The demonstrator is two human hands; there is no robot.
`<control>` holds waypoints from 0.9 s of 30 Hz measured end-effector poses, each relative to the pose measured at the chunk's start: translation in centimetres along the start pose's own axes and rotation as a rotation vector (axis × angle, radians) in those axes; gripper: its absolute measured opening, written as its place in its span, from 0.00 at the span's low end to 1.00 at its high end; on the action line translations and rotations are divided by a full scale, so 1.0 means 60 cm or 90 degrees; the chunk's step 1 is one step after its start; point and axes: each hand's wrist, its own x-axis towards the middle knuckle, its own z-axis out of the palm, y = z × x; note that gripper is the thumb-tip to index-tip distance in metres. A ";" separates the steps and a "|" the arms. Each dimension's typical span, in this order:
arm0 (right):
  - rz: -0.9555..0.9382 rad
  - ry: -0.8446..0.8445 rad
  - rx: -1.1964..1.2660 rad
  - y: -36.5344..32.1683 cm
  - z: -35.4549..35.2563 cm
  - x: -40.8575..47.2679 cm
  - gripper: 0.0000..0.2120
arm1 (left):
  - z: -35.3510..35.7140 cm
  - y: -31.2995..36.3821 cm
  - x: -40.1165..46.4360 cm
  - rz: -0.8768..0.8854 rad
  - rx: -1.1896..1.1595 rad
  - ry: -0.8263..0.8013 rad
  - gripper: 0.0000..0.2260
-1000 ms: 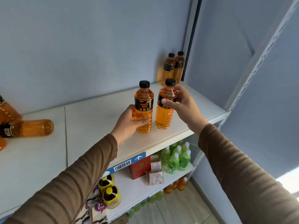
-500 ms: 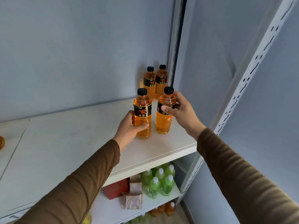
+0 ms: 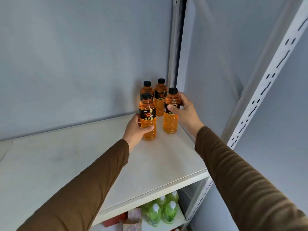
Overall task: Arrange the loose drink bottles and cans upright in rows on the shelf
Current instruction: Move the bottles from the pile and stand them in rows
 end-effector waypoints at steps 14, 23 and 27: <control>0.020 -0.010 -0.023 0.061 0.022 0.096 0.24 | 0.049 -0.008 0.084 -0.010 0.000 0.043 0.25; 0.021 -0.031 -0.027 0.077 0.036 0.109 0.26 | 0.052 -0.018 0.102 -0.012 0.023 0.055 0.29; 0.022 -0.026 -0.032 0.078 0.037 0.110 0.26 | 0.055 -0.022 0.105 -0.017 0.025 0.061 0.29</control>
